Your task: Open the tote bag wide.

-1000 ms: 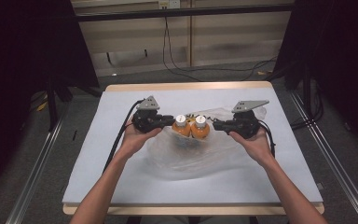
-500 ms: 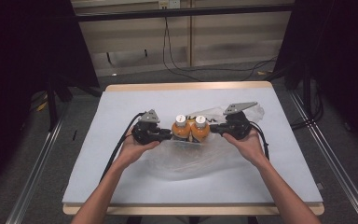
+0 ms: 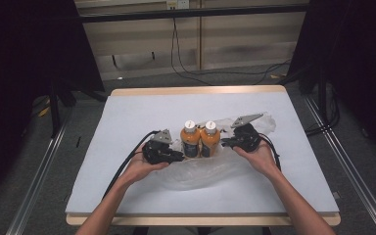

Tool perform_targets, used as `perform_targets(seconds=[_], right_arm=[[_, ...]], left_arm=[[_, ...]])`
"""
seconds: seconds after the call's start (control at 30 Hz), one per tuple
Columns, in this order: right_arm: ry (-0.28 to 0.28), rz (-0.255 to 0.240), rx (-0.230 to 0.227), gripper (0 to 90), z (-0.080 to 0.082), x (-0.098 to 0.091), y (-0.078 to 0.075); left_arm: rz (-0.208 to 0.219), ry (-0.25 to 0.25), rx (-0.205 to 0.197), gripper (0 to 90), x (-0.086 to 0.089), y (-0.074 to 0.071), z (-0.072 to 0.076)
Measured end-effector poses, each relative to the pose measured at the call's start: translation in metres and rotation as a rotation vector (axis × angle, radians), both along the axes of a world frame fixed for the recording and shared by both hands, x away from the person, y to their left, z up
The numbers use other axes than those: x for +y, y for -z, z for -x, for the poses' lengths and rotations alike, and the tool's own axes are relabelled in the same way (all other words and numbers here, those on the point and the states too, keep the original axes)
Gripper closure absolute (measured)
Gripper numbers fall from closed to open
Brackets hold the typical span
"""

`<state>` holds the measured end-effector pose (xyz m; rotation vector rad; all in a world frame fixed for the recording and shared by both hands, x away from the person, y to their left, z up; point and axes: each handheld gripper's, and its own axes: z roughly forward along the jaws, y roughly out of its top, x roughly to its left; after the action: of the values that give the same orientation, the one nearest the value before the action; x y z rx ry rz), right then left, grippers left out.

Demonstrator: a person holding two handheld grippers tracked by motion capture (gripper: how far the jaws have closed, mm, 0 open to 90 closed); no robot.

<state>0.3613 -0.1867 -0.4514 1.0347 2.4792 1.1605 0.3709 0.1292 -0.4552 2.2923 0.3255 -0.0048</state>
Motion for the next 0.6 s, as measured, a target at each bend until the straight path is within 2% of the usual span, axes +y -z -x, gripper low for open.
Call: perform_targets(seconds=[0.1,0.13,0.2,0.27,0.33,0.4,0.43,0.47,0.6], right_arm=[[-0.004,0.014,0.02,90.0,-0.001,0.001,0.007],[-0.007,0.029,0.023,90.0,-0.002,0.002,0.009],[-0.002,0.049,0.032,90.0,-0.003,0.004,0.013],[-0.006,0.065,0.042,90.0,-0.003,0.006,0.014],[-0.013,0.069,0.062,90.0,-0.005,0.007,0.018],[-0.016,0.067,0.077,90.0,-0.005,0.007,0.024],[-0.015,0.069,0.086,90.0,-0.005,0.007,0.027],[-0.01,0.056,0.086,90.0,-0.005,0.006,0.029],[-0.014,0.046,0.086,90.0,-0.004,0.005,0.029]], left_arm=[[0.017,-0.001,0.0,78.2,-0.001,-0.001,0.002],[0.011,0.003,-0.003,77.6,-0.001,-0.003,0.002],[0.021,0.002,-0.023,77.4,0.001,-0.009,0.005],[0.055,-0.007,-0.043,77.1,0.003,-0.017,0.009],[0.119,-0.021,-0.067,77.4,0.003,-0.029,0.012],[0.137,-0.004,-0.087,82.0,0.001,-0.033,0.015],[0.131,0.004,-0.114,85.4,-0.004,-0.033,0.018],[0.133,0.007,-0.113,87.6,-0.007,-0.032,0.02],[0.026,0.029,-0.126,87.9,-0.027,-0.014,0.023]])
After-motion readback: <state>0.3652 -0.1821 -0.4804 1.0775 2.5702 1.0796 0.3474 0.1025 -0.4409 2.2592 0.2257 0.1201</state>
